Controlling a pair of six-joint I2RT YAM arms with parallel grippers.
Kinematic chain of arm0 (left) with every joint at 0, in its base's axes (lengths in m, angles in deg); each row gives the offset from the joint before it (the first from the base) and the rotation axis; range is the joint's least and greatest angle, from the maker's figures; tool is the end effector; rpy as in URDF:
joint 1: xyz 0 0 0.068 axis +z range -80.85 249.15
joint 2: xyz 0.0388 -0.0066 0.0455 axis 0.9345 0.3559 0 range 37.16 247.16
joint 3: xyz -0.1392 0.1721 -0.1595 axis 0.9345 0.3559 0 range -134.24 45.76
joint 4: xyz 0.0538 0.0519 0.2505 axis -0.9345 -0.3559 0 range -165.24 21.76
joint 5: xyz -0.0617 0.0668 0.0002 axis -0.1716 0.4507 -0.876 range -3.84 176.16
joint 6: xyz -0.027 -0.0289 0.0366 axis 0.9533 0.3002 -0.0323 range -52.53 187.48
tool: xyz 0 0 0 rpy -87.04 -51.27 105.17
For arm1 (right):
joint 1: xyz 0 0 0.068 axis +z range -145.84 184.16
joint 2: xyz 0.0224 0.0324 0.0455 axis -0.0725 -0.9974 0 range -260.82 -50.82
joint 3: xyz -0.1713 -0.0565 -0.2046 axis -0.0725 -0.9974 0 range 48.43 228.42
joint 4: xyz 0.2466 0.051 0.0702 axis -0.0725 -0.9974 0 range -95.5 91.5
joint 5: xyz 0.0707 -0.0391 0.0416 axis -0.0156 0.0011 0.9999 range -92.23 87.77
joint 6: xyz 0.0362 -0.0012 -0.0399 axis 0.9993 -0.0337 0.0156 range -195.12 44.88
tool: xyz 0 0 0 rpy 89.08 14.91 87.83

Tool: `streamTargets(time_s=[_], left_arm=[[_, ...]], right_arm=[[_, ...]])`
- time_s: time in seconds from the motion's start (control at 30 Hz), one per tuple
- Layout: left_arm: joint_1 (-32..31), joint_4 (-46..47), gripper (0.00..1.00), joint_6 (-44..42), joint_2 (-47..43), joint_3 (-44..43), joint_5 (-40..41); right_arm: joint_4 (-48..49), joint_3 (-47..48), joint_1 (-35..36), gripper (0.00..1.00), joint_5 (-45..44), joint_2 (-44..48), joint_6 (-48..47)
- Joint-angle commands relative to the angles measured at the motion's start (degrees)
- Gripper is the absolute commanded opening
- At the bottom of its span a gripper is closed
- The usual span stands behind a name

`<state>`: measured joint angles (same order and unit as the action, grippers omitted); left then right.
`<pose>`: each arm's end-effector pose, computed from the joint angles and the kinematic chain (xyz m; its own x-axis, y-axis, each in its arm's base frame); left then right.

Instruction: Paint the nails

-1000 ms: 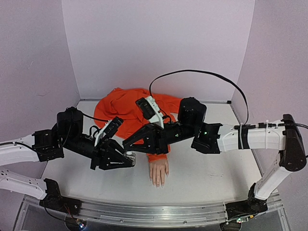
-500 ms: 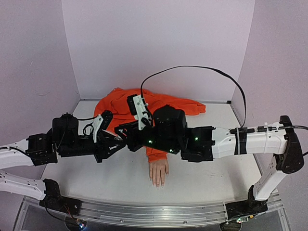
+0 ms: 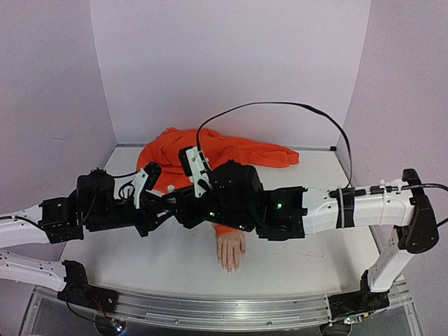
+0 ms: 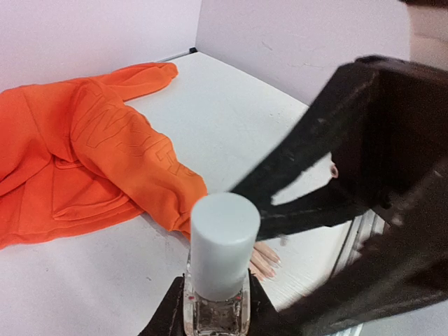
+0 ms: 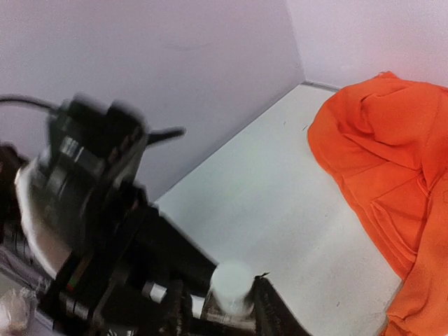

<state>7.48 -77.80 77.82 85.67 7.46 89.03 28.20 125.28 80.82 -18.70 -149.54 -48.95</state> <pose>0.0964 -0.1751 0.2899 -0.3118 0.2002 -0.9288 0.8140 0.5606 -0.1524 0.1060 0.4039 0.3480 -0.3654 0.2924 -0.8837 -0.7874 0.4092 0.4610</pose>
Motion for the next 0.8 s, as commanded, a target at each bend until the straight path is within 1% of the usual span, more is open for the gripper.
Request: streamTargets(time_s=[0.0, 0.1, 0.17, 0.2, 0.27, 0.37, 0.47, 0.6, 0.77], left_arm=[[1.9, 4.54, 0.0, 1.96, -1.32, -0.58, 3.17], [1.9, 4.06, 0.0, 1.75, -1.02, -1.41, -1.64], [1.91, 4.07, 0.0, 1.33, -0.84, -2.09, -7.91], [1.86, 4.25, 0.0, 0.93, -0.68, -2.52, -12.06], [1.9, 4.75, 0.0, -0.2, -0.19, -3.75, -21.4], [1.9, 6.17, 0.0, -0.64, 0.96, -5.74, -35.4], [1.9, 7.26, 0.0, -0.27, 1.84, -6.82, -42.75], [1.72, 8.33, 0.0, 0.26, 3.33, -8.1, -49.24], [1.21, 8.84, 0.0, 0.52, 4.65, -8.28, -51.13]], right_arm=[[-0.91, -1.98, -2.85, 0.47, 19.36, 6.22, -3.95], [0.84, -5.95, -5.74, 0.65, 28.43, 9.92, -6.27], [2.64, -8.47, -7.44, 0.75, 35.57, 12.21, -7.54], [3.38, -9.42, -8.4, 0.78, 38.34, 13.05, -8.02], [4.82, -10.81, -9.64, 0.79, 43.86, 14.35, -8.51], [6.83, -11.29, -10.03, 0.79, 49.54, 15.03, -9.22], [9.88, -10.86, -10.04, 0.73, 54.38, 14.4, -8.54], [12.87, -9.08, -10.04, 0.6, 58.98, 12.24, -6.77], [19.04, -8.2, -10.0, 0.51, 63.98, 10.33, -2.77]])
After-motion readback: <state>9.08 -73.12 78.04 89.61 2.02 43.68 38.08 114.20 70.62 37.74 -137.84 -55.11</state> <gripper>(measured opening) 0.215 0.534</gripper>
